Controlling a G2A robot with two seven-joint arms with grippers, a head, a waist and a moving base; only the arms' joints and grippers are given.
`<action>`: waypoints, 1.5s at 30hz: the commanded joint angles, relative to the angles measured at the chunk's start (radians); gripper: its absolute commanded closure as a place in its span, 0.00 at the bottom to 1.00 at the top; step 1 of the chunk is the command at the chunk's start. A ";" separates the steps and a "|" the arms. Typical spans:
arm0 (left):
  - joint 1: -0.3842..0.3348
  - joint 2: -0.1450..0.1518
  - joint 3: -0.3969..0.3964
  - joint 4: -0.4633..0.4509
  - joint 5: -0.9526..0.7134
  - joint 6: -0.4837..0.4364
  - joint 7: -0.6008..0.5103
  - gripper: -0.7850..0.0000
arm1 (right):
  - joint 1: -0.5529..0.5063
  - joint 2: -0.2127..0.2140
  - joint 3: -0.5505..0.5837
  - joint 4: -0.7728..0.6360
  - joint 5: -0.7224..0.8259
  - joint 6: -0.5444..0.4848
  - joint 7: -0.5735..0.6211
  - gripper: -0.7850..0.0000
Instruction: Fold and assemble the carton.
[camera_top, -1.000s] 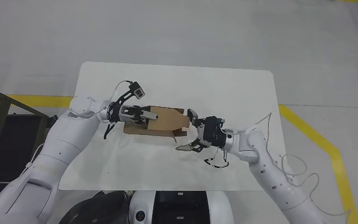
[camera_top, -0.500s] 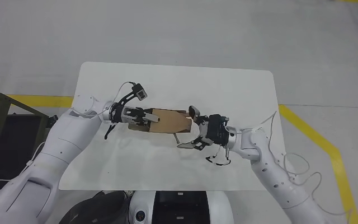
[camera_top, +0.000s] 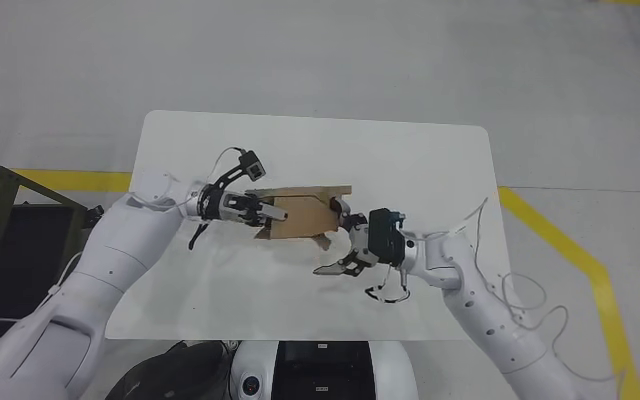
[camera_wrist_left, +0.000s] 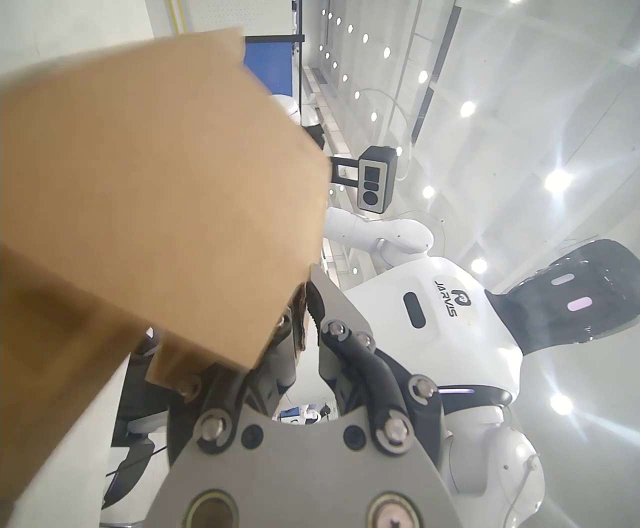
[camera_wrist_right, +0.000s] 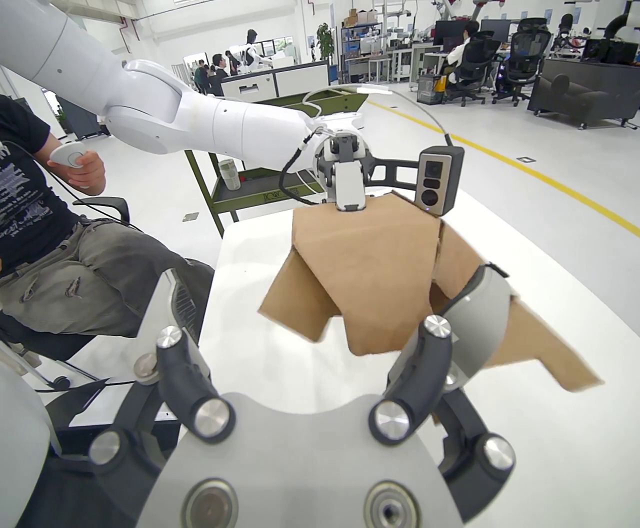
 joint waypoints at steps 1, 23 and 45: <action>-0.002 0.001 0.011 -0.004 0.006 0.000 0.000 1.00 | 0.008 -0.002 -0.004 0.005 0.000 0.000 -0.004 0.00; -0.009 0.032 0.042 -0.022 -0.006 0.000 0.000 1.00 | -0.001 0.016 0.080 -0.021 -0.218 0.045 -0.118 0.00; -0.057 0.079 0.174 -0.066 -0.057 0.000 0.000 1.00 | 0.057 0.016 0.048 0.125 -0.375 0.101 -0.245 0.27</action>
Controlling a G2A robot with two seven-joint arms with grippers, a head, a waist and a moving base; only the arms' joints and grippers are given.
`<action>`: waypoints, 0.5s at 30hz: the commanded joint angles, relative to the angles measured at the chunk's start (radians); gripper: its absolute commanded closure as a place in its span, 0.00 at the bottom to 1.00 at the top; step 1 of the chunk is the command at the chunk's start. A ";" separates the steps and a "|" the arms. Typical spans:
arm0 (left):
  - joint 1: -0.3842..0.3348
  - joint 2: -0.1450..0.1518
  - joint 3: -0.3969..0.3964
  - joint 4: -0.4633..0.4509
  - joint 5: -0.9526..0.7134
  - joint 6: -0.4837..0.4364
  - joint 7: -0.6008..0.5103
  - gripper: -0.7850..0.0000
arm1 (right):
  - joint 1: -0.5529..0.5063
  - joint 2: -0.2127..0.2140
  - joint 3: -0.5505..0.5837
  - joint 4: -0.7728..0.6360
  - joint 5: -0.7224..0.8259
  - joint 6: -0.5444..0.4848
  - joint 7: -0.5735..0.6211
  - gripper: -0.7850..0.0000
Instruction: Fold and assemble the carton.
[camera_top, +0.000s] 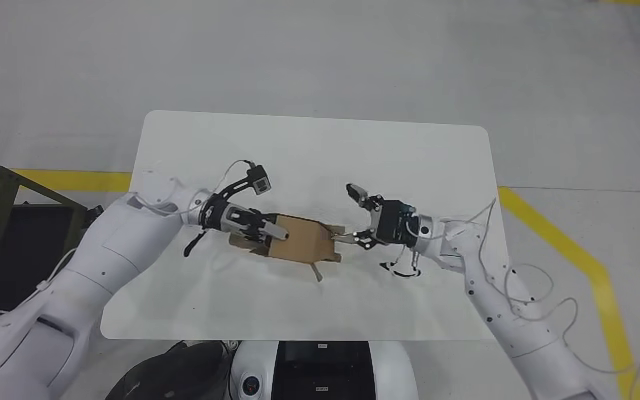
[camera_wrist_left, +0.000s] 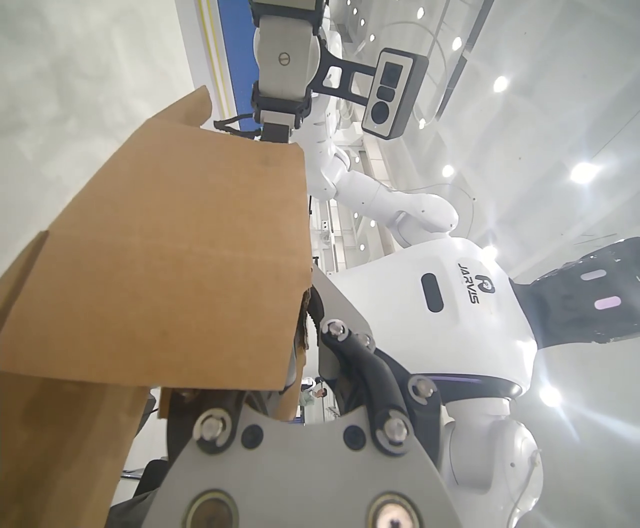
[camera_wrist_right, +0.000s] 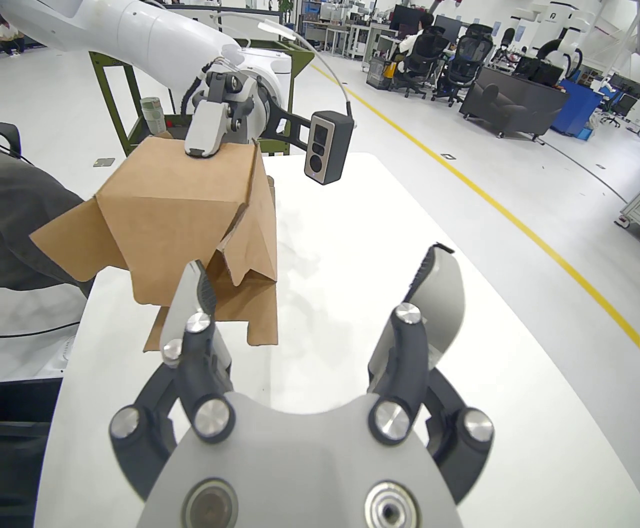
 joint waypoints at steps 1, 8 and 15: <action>-0.006 0.000 0.015 -0.002 -0.001 0.000 0.000 1.00 | 0.007 -0.002 -0.008 0.007 0.004 0.000 -0.003 0.32; -0.029 -0.001 0.055 0.006 -0.008 0.000 0.000 1.00 | 0.023 -0.004 -0.009 0.022 0.019 0.019 -0.007 0.36; -0.040 0.002 0.088 -0.002 -0.017 0.000 0.000 1.00 | 0.031 -0.005 -0.013 0.021 0.021 0.032 0.018 0.29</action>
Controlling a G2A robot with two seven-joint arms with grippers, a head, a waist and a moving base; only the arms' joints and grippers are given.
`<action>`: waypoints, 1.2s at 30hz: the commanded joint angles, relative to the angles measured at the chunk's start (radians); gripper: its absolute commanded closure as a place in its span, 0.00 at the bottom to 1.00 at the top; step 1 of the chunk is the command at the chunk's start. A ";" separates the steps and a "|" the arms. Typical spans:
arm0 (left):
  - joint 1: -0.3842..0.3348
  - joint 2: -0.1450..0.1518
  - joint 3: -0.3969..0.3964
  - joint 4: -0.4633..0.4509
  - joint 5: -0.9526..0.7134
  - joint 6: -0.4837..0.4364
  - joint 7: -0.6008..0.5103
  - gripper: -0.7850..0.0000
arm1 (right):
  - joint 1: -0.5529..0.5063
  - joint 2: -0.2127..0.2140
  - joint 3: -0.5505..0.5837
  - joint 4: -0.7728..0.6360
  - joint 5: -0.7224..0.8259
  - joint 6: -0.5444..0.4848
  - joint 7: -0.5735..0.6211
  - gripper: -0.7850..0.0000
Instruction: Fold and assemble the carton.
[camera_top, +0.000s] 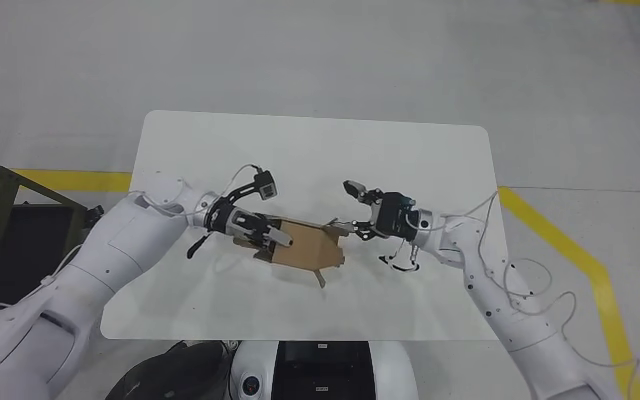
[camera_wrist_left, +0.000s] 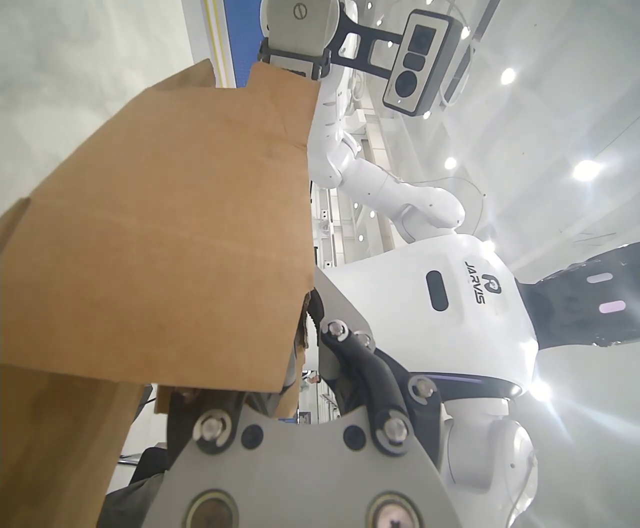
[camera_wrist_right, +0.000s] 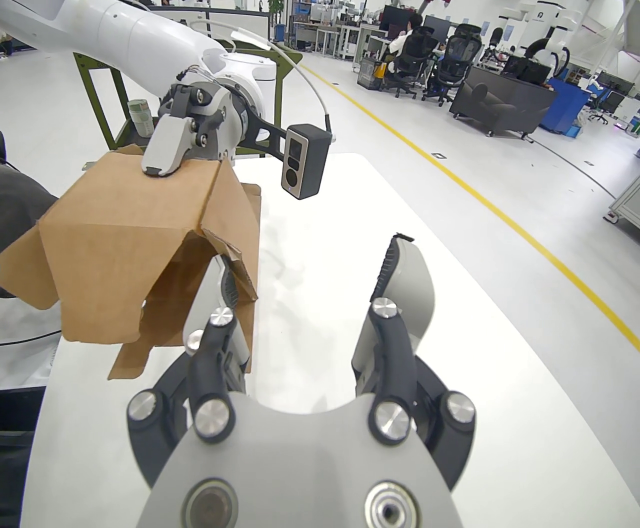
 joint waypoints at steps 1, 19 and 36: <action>-0.004 0.000 0.009 -0.004 -0.003 0.000 0.000 1.00 | 0.003 -0.002 -0.007 0.000 0.001 0.006 0.007 0.28; -0.038 -0.005 -0.008 0.066 -0.011 -0.001 0.001 1.00 | 0.018 -0.006 -0.005 0.036 0.035 0.038 -0.005 0.11; 0.060 -0.014 -0.166 0.043 -0.021 0.000 0.000 1.00 | 0.001 -0.008 -0.012 0.015 0.056 0.066 0.006 0.00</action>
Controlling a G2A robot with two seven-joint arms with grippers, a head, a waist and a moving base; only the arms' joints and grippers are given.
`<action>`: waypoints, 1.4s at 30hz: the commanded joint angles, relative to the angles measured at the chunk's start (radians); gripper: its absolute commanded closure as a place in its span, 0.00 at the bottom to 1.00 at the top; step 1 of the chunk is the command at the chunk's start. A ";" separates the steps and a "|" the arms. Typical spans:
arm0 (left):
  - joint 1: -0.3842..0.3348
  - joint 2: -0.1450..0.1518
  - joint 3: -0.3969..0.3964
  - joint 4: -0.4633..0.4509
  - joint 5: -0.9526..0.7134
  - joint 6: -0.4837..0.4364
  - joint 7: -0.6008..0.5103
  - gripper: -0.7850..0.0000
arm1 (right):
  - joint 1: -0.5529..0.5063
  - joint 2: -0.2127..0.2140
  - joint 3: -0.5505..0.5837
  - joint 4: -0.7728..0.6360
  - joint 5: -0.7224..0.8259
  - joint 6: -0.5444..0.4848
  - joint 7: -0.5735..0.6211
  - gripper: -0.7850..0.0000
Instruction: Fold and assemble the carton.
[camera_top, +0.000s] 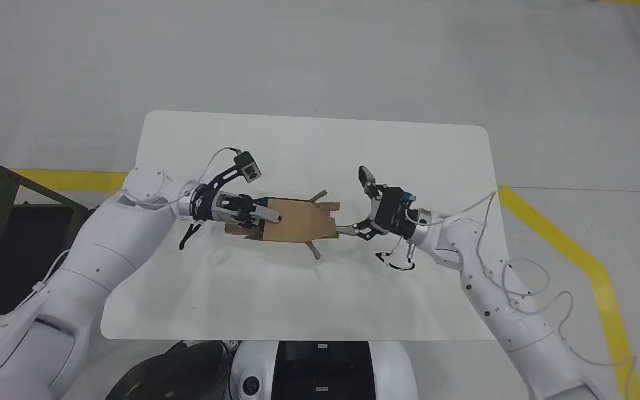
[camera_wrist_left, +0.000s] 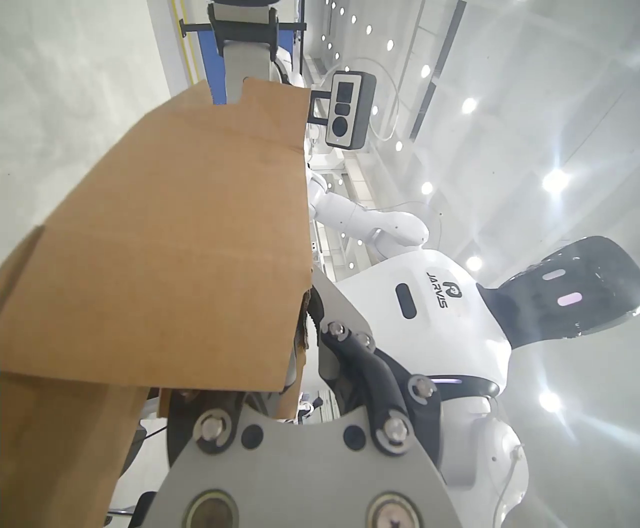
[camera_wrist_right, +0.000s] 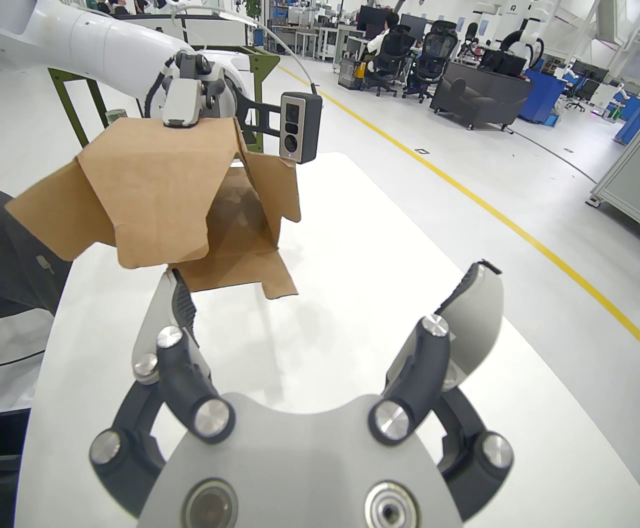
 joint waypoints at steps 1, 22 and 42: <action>0.002 -0.003 0.001 0.006 0.015 0.000 0.000 1.00 | 0.002 -0.001 0.000 0.000 0.003 0.004 -0.003 0.00; -0.062 -0.083 0.086 0.087 0.116 0.000 0.000 1.00 | -0.001 -0.009 -0.036 -0.096 -0.016 0.026 0.010 0.00; -0.032 -0.083 0.015 0.095 0.060 0.000 0.000 1.00 | -0.068 0.003 0.041 -0.134 0.079 0.051 0.011 0.00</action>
